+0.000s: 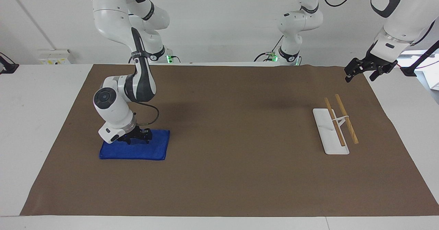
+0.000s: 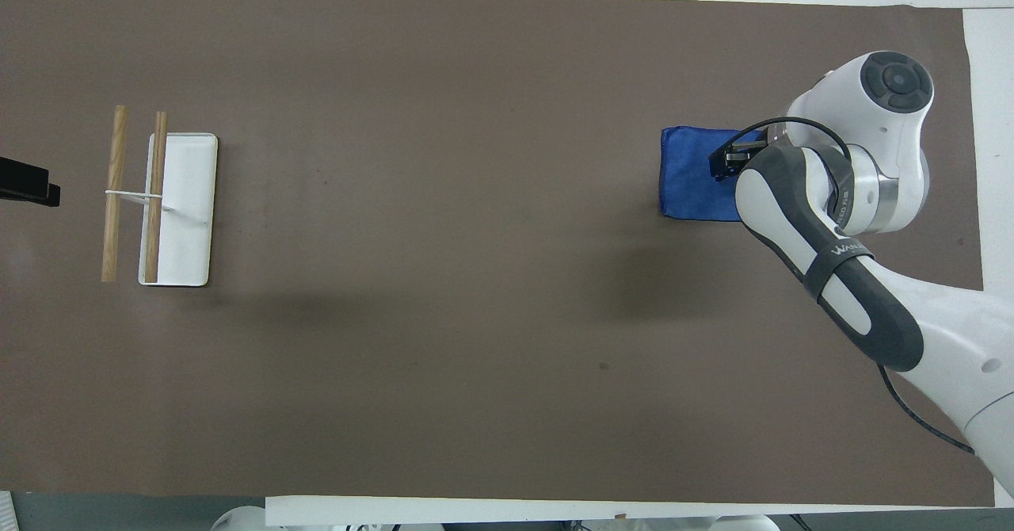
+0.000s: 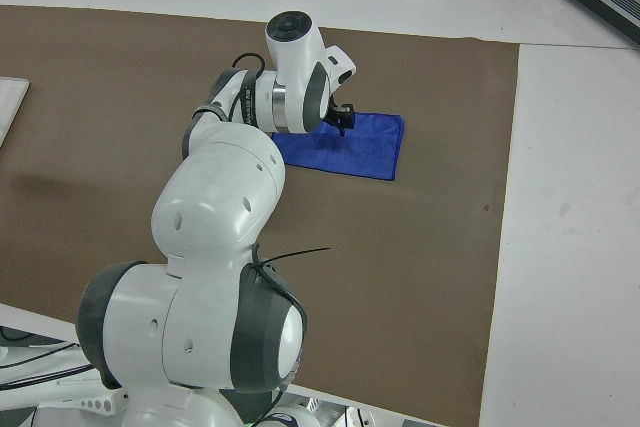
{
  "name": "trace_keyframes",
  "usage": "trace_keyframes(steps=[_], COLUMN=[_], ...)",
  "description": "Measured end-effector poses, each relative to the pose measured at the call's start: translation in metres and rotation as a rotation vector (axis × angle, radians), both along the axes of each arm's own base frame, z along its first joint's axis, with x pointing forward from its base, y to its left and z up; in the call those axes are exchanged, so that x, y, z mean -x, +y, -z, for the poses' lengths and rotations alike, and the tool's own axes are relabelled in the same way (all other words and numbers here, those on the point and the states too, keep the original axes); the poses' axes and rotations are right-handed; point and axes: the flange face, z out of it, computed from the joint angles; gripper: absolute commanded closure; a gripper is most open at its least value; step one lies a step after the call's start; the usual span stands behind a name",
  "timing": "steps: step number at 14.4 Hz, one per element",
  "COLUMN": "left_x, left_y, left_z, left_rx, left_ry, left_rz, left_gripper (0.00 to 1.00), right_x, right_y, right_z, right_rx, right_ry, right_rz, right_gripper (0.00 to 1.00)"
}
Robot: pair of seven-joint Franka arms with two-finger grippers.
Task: Right arm passes towel to left arm to hang
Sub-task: 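Reach the right gripper down and grasp the blue towel, then lift the towel with the right gripper while the left gripper reaches toward it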
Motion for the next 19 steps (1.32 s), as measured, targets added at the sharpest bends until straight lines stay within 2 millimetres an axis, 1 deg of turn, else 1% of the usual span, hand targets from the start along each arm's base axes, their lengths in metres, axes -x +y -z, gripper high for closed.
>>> trace_keyframes(steps=[1,2,4,5,6,7,9,10,11,12,13,14,15,16,17,19], left_x=[0.0,0.0,0.0,0.0,0.0,0.0,0.0,0.0,0.0,0.0,0.0,0.0,0.0,0.0,0.0,0.0], left_y=[0.0,0.0,0.0,0.0,0.0,0.0,0.0,0.0,0.0,0.0,0.0,0.0,0.0,0.0,0.0,0.0], left_z=[0.0,0.0,0.0,0.0,0.0,0.0,0.0,0.0,0.0,0.0,0.0,0.0,0.0,0.0,0.0,0.0], left_rx=[0.0,0.0,0.0,0.0,0.0,0.0,0.0,0.0,0.0,0.0,0.0,0.0,0.0,0.0,0.0,0.0], left_ry=[0.0,0.0,0.0,0.0,0.0,0.0,0.0,0.0,0.0,0.0,0.0,0.0,0.0,0.0,0.0,0.0], left_rz=[0.0,0.0,0.0,0.0,0.0,0.0,0.0,0.0,0.0,0.0,0.0,0.0,0.0,0.0,0.0,0.0], left_gripper=[0.0,0.0,0.0,0.0,0.0,0.0,0.0,0.0,0.0,0.0,0.0,0.0,0.0,0.0,0.0,0.0], right_x=[0.002,0.004,0.006,0.006,0.006,0.006,0.006,0.005,0.002,-0.003,-0.009,-0.014,-0.018,-0.019,-0.018,-0.01], right_y=[-0.003,-0.005,-0.008,-0.008,-0.009,-0.009,-0.008,-0.006,-0.001,0.009,0.022,0.038,0.058,0.084,0.117,0.177], right_z=[0.002,0.005,0.007,0.004,0.002,0.001,-0.001,-0.004,-0.012,-0.027,-0.046,-0.068,-0.088,-0.106,-0.121,-0.14], right_rx=[0.0,-0.001,0.0,0.0,0.001,0.001,0.001,0.0,-0.013,-0.044,-0.08,-0.113,-0.14,-0.159,-0.19,-0.278], right_ry=[0.005,0.011,0.015,0.01,0.007,0.005,0.006,0.013,0.023,0.033,0.041,0.042,0.039,0.035,0.034,0.055], right_rz=[-0.009,-0.015,-0.021,-0.021,-0.021,-0.021,-0.023,-0.026,-0.023,-0.016,-0.005,0.012,0.036,0.074,0.126,0.238], right_gripper=[0.26,0.36,0.77,0.89,0.97,1.0,1.0,1.0,1.0,1.0,1.0,1.0,1.0,1.0,1.0,1.0])
